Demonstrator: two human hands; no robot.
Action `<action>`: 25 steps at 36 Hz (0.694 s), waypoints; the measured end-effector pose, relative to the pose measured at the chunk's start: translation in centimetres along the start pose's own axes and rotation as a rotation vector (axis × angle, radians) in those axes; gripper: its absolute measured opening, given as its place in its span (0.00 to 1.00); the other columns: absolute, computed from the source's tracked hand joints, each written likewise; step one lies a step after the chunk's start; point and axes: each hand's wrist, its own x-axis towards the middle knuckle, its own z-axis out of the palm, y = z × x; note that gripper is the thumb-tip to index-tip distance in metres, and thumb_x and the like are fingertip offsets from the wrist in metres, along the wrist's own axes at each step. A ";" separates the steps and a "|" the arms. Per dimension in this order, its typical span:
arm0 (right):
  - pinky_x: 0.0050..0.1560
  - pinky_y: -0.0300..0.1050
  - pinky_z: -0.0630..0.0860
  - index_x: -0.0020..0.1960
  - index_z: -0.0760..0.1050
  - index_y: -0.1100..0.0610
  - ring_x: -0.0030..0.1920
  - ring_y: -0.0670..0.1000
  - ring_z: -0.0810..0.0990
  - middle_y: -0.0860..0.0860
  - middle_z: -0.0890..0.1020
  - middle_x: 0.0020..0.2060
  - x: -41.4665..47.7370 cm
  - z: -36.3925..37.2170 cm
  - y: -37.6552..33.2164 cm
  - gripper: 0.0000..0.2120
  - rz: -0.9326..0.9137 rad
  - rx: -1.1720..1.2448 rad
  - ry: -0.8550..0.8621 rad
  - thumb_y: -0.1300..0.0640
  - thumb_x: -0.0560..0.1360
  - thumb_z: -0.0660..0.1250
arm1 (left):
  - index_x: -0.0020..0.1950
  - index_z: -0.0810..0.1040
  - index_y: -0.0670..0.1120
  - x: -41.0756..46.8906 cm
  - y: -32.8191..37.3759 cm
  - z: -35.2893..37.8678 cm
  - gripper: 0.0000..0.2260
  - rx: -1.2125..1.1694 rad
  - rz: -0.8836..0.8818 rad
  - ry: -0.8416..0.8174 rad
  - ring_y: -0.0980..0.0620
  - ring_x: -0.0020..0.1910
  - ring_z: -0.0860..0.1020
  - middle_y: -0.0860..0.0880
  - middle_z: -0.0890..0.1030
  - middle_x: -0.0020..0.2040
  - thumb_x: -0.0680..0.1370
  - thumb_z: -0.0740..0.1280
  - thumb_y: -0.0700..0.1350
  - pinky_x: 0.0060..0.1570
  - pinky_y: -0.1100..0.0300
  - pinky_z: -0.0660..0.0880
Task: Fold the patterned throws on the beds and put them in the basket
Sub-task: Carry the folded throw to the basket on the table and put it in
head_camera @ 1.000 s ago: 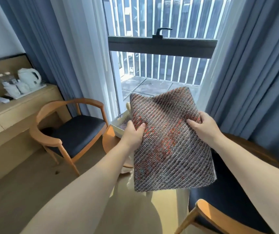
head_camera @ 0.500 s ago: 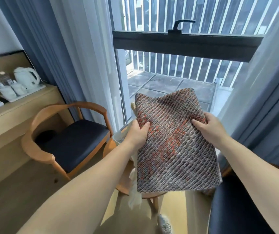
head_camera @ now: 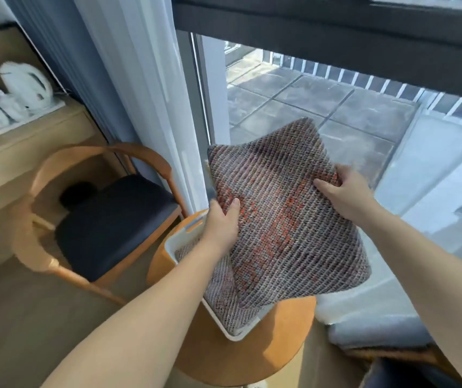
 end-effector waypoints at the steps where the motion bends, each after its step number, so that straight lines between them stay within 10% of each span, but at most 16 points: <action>1: 0.46 0.38 0.67 0.62 0.73 0.56 0.47 0.51 0.77 0.51 0.78 0.47 0.8 1.2 0.3 0.16 0.008 -0.007 -0.036 0.54 0.76 0.68 | 0.76 0.57 0.43 0.6 -1.3 0.0 0.28 -0.016 -0.045 0.005 0.48 0.71 0.66 0.49 0.67 0.72 0.81 0.59 0.56 0.71 0.51 0.62; 13: 0.47 0.50 0.79 0.64 0.68 0.44 0.44 0.50 0.81 0.47 0.81 0.50 5.9 18.5 6.3 0.17 0.018 -0.211 -0.484 0.45 0.77 0.65 | 0.79 0.50 0.45 3.2 -17.3 -0.6 0.30 -0.115 -0.519 0.222 0.43 0.74 0.61 0.46 0.60 0.77 0.82 0.54 0.58 0.72 0.44 0.60; 25: 0.49 0.50 0.76 0.68 0.67 0.50 0.51 0.55 0.79 0.50 0.78 0.55 6.2 25.7 10.1 0.17 -0.046 -0.264 -0.525 0.49 0.80 0.59 | 0.73 0.62 0.41 3.4 -23.2 -0.4 0.19 0.077 -0.512 0.492 0.41 0.60 0.74 0.39 0.74 0.64 0.84 0.52 0.47 0.55 0.55 0.69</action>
